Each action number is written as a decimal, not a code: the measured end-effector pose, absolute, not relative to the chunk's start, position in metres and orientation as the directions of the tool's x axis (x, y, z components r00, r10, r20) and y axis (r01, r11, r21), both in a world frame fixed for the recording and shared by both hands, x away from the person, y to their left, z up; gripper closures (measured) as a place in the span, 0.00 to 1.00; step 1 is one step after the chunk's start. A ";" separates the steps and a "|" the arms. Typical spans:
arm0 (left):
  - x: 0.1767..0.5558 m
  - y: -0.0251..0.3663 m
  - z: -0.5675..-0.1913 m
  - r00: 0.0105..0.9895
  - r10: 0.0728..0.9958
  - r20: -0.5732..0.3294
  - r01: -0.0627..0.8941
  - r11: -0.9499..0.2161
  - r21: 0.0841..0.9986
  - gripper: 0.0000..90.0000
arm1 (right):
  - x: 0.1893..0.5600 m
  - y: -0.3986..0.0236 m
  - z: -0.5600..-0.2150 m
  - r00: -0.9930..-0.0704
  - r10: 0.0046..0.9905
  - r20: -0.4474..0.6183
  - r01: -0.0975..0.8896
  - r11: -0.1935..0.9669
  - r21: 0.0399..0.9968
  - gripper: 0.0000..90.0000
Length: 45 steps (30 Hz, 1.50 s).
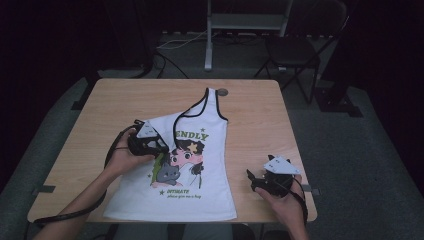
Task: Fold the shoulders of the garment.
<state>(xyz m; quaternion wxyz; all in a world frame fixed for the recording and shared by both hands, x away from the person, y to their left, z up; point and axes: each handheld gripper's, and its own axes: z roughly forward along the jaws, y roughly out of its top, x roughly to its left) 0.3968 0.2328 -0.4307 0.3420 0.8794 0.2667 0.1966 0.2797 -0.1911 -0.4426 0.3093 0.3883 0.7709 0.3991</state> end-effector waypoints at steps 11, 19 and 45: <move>0.398 0.239 -0.421 0.771 0.627 0.111 0.356 -0.569 0.742 0.45 | 0.280 -0.191 -0.443 -0.507 0.845 -0.169 0.353 0.383 0.854 0.14; 0.395 0.250 -0.408 0.723 0.690 0.019 0.399 -0.441 0.804 0.34 | 0.280 -0.192 -0.443 -0.504 0.849 -0.157 0.357 0.371 0.857 0.15; 0.356 0.330 -0.379 0.614 0.789 -0.001 0.337 -0.261 0.904 0.24 | 0.281 -0.192 -0.442 -0.502 0.852 -0.153 0.363 0.367 0.856 0.14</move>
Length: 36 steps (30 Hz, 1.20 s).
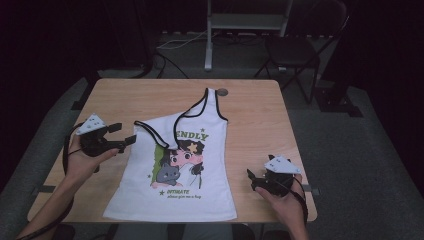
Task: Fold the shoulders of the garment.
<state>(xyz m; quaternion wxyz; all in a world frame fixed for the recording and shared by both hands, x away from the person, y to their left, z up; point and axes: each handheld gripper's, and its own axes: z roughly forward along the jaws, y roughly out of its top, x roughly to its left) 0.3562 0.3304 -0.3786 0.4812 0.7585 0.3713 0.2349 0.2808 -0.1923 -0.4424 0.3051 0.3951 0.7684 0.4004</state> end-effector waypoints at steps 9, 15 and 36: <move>0.345 0.357 -0.374 0.581 0.814 -0.004 0.327 -0.229 0.917 0.24 | 0.281 -0.192 -0.442 -0.505 0.850 -0.153 0.361 0.369 0.856 0.14; 0.335 0.374 -0.372 0.554 0.833 -0.006 0.321 -0.206 0.924 0.24 | 0.281 -0.192 -0.442 -0.505 0.849 -0.157 0.361 0.373 0.855 0.14; 0.290 0.413 -0.394 0.502 0.865 -0.025 0.296 -0.145 0.944 0.23 | 0.283 -0.194 -0.442 -0.511 0.847 -0.145 0.368 0.369 0.853 0.14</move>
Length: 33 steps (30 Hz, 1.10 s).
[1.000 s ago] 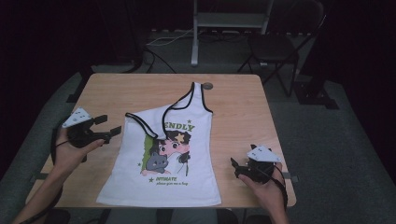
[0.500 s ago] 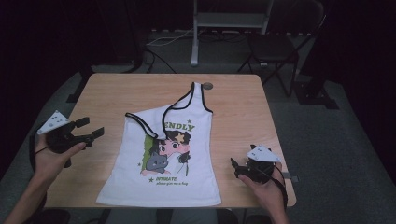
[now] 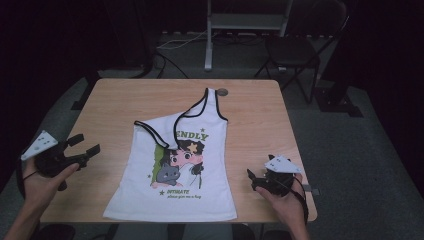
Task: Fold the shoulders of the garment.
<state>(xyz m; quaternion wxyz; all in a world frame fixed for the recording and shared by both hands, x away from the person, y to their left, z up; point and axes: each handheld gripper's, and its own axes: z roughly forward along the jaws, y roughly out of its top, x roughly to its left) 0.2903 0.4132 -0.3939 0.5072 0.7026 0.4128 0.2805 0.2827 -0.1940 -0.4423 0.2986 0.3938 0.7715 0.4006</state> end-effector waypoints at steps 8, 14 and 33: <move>0.271 0.437 -0.414 0.463 0.885 -0.058 0.293 -0.091 0.952 0.24 | 0.285 -0.195 -0.442 -0.509 0.850 -0.135 0.378 0.362 0.852 0.14; 0.264 0.439 -0.424 0.462 0.884 -0.068 0.298 -0.083 0.951 0.23 | 0.296 -0.196 -0.433 -0.508 0.851 -0.134 0.368 0.355 0.859 0.14; 0.264 0.434 -0.437 0.479 0.877 -0.048 0.279 -0.100 0.955 0.23 | 0.446 -0.155 -0.347 -0.500 0.859 -0.108 0.413 0.346 0.842 0.14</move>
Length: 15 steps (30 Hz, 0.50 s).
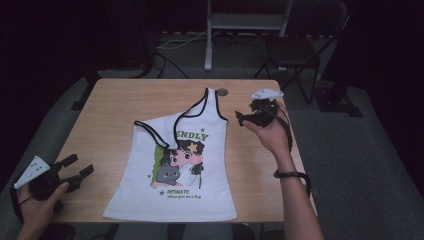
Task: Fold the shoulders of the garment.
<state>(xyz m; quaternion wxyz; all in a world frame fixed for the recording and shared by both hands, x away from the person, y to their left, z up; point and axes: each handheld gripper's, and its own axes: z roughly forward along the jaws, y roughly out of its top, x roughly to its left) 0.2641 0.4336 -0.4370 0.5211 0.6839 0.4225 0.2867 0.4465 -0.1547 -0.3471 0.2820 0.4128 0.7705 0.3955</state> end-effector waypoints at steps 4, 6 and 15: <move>0.264 0.433 -0.437 0.481 0.876 -0.036 0.282 -0.116 0.952 0.24 | 0.473 -0.139 -0.341 -0.499 0.861 -0.093 0.431 0.340 0.836 0.15; 0.264 0.432 -0.437 0.477 0.878 -0.034 0.282 -0.115 0.953 0.23 | 0.486 -0.132 -0.338 -0.498 0.863 -0.091 0.436 0.340 0.833 0.15; 0.263 0.432 -0.437 0.470 0.882 -0.033 0.282 -0.114 0.953 0.23 | 0.544 -0.108 -0.338 -0.469 0.882 -0.039 0.482 0.293 0.826 0.15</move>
